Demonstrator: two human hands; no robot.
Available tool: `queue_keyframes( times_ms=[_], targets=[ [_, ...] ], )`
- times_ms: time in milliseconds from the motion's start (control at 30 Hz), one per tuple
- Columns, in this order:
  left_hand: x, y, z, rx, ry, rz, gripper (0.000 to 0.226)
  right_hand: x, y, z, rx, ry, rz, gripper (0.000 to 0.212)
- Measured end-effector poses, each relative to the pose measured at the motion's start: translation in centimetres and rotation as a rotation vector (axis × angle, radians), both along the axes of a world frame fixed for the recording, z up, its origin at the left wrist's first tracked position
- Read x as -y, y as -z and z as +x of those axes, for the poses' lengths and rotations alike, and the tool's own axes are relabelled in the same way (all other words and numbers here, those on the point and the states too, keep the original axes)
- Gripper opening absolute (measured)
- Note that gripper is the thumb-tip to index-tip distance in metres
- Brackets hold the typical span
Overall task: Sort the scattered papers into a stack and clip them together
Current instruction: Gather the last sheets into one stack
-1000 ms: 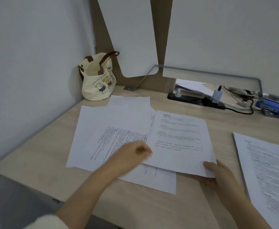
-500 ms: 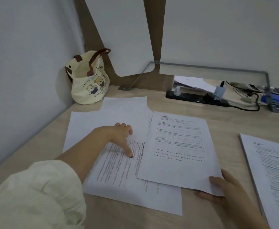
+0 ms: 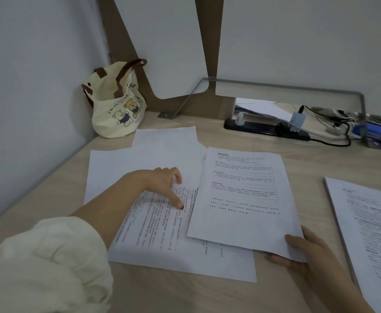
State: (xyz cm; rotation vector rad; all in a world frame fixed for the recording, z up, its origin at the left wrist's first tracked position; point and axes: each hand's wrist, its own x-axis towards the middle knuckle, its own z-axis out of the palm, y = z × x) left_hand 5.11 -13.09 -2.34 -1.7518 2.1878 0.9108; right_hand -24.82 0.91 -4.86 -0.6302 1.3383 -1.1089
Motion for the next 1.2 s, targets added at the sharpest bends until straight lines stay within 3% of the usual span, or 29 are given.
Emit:
queue_keyframes(
  times_ms=[133,267,367,700,833,967,1200],
  targets=[
    [-0.2,0.1,0.0,-0.003,0.008,-0.047,0.053,-0.2,-0.2,0.3,-0.049,-0.004,-0.015,0.024],
    [-0.3,0.6,-0.2,-0.031,0.01,-0.139,0.091,-0.1,-0.1,0.5,-0.072,-0.022,-0.017,0.021],
    [0.1,0.6,-0.4,-0.02,-0.001,-0.121,0.096,0.0,-0.1,0.5,-0.088,-0.027,-0.014,0.019],
    [1.3,0.5,-1.2,0.02,0.057,-0.072,0.05,0.1,-0.2,0.8,-0.086,-0.002,-0.004,0.022],
    [0.9,0.5,-1.2,-0.15,0.016,-0.075,0.028,0.1,-0.6,0.9,-0.034,0.027,-0.009,0.023],
    [-0.5,0.0,0.0,-0.282,-0.149,-0.176,0.019,-0.2,-1.3,1.1,0.037,0.053,-0.058,0.026],
    [-6.4,1.3,1.7,-0.734,-0.717,-0.224,0.023,-1.2,-1.3,3.6,-0.021,-0.038,-0.05,0.025]
  ],
)
